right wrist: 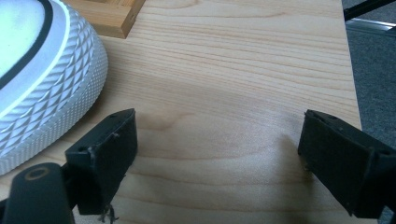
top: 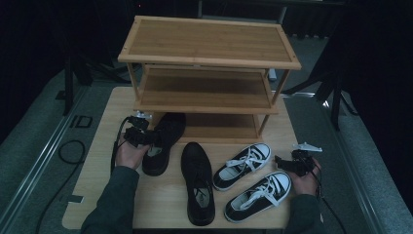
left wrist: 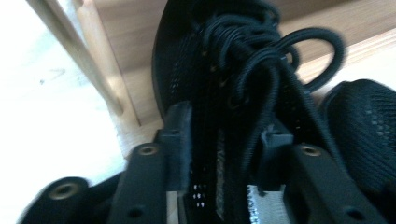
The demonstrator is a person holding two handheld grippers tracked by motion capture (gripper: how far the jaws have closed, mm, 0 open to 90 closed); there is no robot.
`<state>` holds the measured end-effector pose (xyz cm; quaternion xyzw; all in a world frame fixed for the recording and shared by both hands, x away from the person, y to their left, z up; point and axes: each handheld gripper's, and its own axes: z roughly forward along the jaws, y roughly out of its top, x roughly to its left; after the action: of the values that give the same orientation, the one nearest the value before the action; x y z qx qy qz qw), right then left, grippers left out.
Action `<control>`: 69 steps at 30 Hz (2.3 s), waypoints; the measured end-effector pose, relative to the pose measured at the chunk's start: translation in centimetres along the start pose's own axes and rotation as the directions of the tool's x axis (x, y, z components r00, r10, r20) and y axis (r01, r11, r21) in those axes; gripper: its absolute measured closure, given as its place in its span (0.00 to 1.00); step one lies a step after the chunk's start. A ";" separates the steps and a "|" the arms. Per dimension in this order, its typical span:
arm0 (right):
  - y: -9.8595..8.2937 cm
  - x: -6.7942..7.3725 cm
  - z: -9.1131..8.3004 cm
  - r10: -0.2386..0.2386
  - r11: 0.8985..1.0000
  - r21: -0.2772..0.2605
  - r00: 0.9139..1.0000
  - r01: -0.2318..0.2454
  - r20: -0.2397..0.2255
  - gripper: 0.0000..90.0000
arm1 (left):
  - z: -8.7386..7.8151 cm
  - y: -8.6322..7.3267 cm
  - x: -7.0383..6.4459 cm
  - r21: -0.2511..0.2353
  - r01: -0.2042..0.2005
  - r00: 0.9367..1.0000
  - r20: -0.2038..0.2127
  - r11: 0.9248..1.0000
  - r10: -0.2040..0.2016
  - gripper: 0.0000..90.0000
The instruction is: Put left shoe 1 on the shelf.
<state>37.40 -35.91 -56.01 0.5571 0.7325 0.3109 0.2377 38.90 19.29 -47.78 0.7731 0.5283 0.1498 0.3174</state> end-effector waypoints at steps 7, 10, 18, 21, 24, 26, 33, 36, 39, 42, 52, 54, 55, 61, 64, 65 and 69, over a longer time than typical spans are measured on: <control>0.0 0.0 0.0 0.000 1.000 0.000 1.000 0.000 0.000 0.13 | -1.2 -0.1 0.0 -0.025 -0.019 1.000 0.012 1.000 0.019 0.60; 0.0 0.0 0.0 0.000 1.000 0.000 1.000 0.000 0.000 0.13 | -1.6 -0.2 0.1 -0.031 -0.020 0.999 0.029 0.999 0.020 0.59; 0.0 0.0 0.0 0.000 1.000 0.000 1.000 0.000 0.000 0.13 | -2.8 -0.5 0.0 -0.037 -0.032 0.997 0.076 0.999 0.034 0.62; 0.0 0.0 0.0 0.000 1.000 0.000 1.000 0.000 0.001 0.13 | -3.5 -0.6 -0.1 -0.048 -0.037 0.995 0.094 0.998 0.041 0.65; 0.0 0.0 0.0 0.000 1.000 0.000 1.000 0.000 0.000 0.13 | -4.4 -0.8 -0.1 -0.061 -0.043 0.993 0.104 0.997 0.049 0.69; 0.0 0.0 0.0 0.000 1.000 0.000 1.000 0.000 0.000 0.13 | -5.0 -1.0 -0.1 -0.064 -0.049 0.992 0.115 0.997 0.056 0.71; 0.0 0.0 0.0 0.000 1.000 0.000 1.000 0.000 0.001 0.13 | -7.1 -2.1 0.2 -0.087 -0.062 0.989 0.129 0.994 0.073 0.76; 0.0 0.0 0.0 0.000 1.000 0.000 1.000 0.000 0.001 0.13 | -7.5 -2.6 0.2 -0.080 -0.072 0.990 0.115 0.994 0.081 0.78; 0.0 0.0 0.0 0.000 1.000 0.000 1.000 0.000 0.001 0.13 | -7.8 -3.3 0.4 -0.075 -0.071 0.992 0.100 0.995 0.079 0.79; 0.0 0.0 0.0 0.000 1.000 0.000 1.000 0.000 0.001 0.13 | -8.3 -3.9 0.6 -0.081 -0.064 0.993 0.092 0.995 0.072 0.79; 0.0 0.0 0.0 0.000 1.000 0.000 1.000 0.000 0.001 0.13 | -8.4 -6.0 0.9 -0.048 -0.063 0.996 0.062 0.997 0.066 0.85; 0.0 0.0 0.0 0.000 1.000 0.000 1.000 0.000 0.001 0.13 | -8.0 -6.7 0.9 -0.027 -0.061 0.996 0.067 0.998 0.063 0.88; 0.0 0.0 0.0 0.000 1.000 0.000 1.000 0.000 0.001 0.13 | -7.7 -7.0 0.9 -0.020 -0.061 0.996 0.069 0.998 0.063 0.89; 0.0 0.0 0.0 -0.001 1.000 0.000 1.000 0.001 0.000 0.13 | -6.1 -8.5 0.4 0.035 -0.068 0.995 0.076 0.997 0.065 0.98; 0.0 0.0 0.0 -0.001 1.000 0.000 1.000 0.001 0.000 0.13 | -5.5 -9.1 0.1 0.057 -0.072 0.994 0.085 0.996 0.067 1.00; 0.0 0.0 0.0 -0.001 1.000 0.000 1.000 0.001 0.001 0.13 | -5.3 -9.3 -0.1 0.067 -0.072 0.995 0.080 0.995 0.066 1.00; 0.0 0.0 0.0 -0.001 1.000 0.001 1.000 0.001 0.001 0.13 | -4.9 -9.9 -0.6 0.088 -0.084 0.994 0.080 0.993 0.077 1.00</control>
<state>37.39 -35.91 -56.00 0.5568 0.7328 0.3104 0.2379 28.73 22.78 -50.42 0.8127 0.4903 0.1087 0.2953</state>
